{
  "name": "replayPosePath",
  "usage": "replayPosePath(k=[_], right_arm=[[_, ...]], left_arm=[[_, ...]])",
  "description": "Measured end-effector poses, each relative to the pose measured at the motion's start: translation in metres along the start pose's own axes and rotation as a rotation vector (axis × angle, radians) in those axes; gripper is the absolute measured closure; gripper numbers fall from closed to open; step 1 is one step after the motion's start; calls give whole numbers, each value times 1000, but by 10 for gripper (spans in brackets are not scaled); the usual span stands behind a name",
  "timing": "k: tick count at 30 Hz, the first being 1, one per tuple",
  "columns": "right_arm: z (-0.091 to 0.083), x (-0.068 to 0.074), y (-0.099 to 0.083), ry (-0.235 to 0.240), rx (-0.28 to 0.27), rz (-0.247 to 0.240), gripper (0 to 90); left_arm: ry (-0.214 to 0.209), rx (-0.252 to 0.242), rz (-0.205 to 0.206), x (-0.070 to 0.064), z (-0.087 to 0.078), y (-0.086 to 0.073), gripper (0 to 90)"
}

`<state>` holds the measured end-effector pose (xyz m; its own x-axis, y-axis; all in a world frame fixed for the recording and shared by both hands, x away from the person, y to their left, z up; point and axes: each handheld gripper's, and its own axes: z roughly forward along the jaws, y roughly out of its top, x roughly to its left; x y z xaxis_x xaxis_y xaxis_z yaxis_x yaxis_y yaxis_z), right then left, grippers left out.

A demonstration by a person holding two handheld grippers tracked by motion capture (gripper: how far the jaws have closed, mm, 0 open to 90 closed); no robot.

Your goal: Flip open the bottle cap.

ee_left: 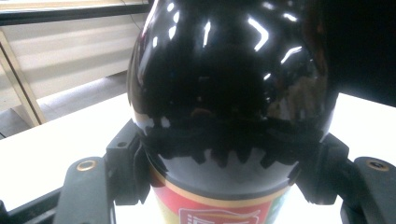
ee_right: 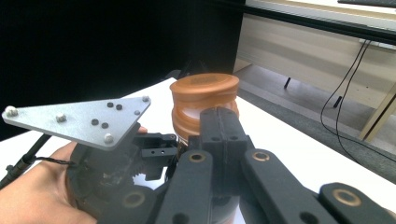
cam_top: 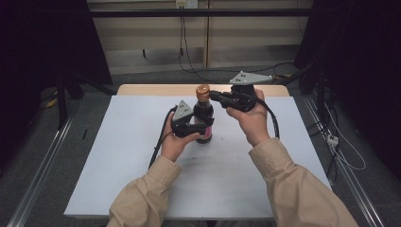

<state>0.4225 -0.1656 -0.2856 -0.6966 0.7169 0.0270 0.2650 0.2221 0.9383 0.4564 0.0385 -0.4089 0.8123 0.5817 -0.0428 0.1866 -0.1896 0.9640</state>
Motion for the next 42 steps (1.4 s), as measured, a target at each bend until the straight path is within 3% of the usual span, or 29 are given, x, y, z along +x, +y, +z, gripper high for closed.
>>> replayPosePath(k=[42], right_arm=[[2, 3, 11, 0, -18, 4, 900]], left_arm=[[11, -6, -11, 0, 0, -1, 308]])
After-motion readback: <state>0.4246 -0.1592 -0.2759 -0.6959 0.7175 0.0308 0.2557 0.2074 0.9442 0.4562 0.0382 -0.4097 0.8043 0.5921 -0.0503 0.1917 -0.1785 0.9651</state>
